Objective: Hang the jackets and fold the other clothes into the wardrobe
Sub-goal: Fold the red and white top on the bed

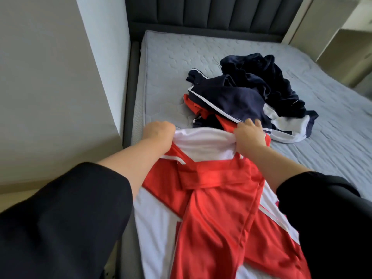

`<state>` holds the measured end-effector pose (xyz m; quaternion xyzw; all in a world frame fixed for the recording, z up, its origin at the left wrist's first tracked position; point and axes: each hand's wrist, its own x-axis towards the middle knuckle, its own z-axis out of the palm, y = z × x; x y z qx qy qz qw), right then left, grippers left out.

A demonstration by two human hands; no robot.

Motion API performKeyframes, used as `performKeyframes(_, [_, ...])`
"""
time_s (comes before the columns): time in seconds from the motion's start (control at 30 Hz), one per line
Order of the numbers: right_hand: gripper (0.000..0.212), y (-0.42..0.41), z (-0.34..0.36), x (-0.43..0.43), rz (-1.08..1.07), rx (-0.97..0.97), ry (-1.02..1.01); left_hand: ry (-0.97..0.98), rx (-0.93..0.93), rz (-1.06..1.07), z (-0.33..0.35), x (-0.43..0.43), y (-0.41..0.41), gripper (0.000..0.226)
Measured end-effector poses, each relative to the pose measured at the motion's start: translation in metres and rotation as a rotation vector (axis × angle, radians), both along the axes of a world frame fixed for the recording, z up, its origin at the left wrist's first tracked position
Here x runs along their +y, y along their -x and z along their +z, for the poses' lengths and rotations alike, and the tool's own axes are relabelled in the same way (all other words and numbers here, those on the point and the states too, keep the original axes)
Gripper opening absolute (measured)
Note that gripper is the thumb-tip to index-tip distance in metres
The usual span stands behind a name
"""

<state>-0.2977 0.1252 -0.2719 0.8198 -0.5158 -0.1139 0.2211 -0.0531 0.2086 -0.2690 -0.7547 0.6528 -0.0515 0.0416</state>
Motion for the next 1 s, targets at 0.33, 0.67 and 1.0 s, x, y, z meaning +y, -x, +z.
performKeyframes(0.33, [0.018, 0.012, 0.059, -0.010, 0.014, -0.413, 0.244, 0.433, 0.165, 0.023, 0.058, 0.010, 0.008, 0.020])
performKeyframes(0.67, [0.029, 0.107, -0.026, 0.105, 0.227, -0.611, 0.263, 0.047, 0.278, -0.231, -0.047, 0.140, 0.077, 0.013])
performKeyframes(1.0, [0.012, 0.153, -0.092, 0.169, 0.217, -0.577, 0.230, -0.279, 0.034, -0.371, -0.054, 0.184, 0.119, 0.030])
